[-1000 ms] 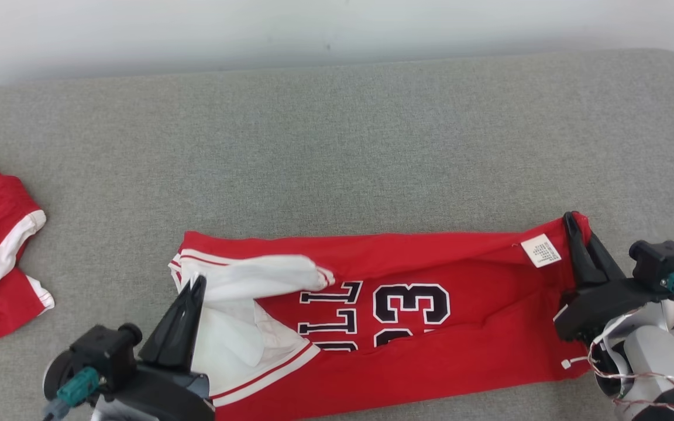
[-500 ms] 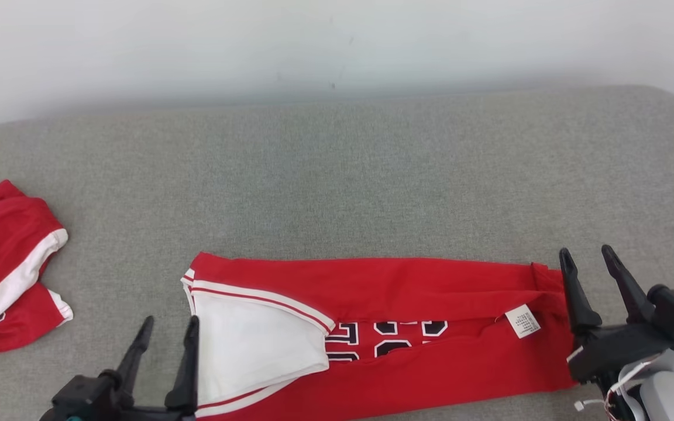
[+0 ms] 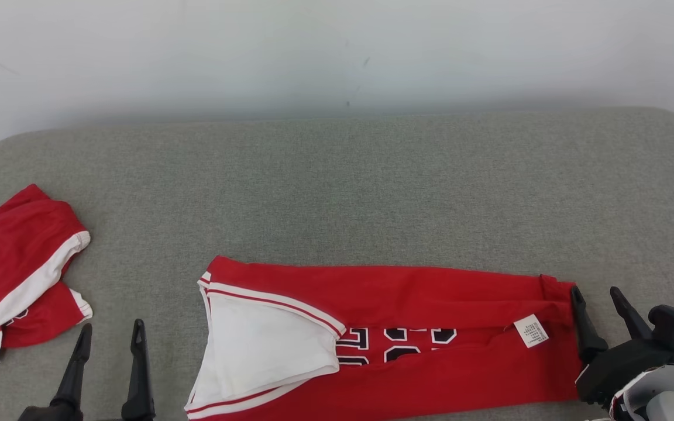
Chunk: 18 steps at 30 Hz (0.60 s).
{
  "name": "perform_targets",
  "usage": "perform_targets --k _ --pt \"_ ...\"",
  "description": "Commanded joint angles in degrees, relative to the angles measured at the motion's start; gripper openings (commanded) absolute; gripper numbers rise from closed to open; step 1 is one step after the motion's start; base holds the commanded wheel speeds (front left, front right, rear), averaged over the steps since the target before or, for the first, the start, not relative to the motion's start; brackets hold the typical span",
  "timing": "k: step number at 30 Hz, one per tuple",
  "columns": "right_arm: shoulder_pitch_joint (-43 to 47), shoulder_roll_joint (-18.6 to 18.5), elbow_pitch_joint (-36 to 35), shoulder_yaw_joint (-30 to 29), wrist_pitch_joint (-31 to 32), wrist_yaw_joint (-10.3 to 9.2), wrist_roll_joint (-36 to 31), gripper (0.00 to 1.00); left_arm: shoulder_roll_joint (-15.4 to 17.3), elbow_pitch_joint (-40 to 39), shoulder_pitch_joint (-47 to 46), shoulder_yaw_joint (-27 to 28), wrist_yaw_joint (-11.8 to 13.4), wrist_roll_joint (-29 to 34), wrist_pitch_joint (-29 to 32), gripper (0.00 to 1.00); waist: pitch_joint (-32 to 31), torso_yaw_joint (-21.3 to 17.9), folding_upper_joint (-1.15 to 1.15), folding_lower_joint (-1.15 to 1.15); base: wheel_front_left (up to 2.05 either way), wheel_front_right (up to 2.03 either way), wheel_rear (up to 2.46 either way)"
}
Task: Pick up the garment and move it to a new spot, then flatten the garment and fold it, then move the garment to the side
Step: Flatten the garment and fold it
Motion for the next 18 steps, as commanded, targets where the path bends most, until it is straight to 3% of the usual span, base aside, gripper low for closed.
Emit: perform_targets --k 1,16,17,18 --pt "-0.9 0.4 1.2 -0.4 0.6 -0.09 -0.3 1.00 -0.6 0.2 1.0 0.9 -0.7 1.2 -0.2 1.00 0.1 0.5 0.00 0.00 0.00 0.00 0.00" --pt "-4.8 4.0 15.0 -1.2 4.8 -0.09 -0.1 1.00 -7.5 4.6 2.3 8.9 -6.9 7.7 -0.2 1.00 0.6 2.4 0.00 0.00 0.00 0.00 0.00" --pt "-4.9 4.3 15.5 -0.9 5.1 -0.09 0.2 0.53 -7.8 4.8 2.1 9.3 -7.4 8.1 -0.2 1.00 0.5 2.5 0.00 0.00 0.00 0.00 0.00" --pt "-4.8 4.5 16.0 -0.3 5.5 -0.09 0.5 0.27 -8.2 4.9 2.1 9.6 -7.6 8.5 -0.2 1.00 0.4 2.5 0.00 0.00 0.00 0.00 0.00"
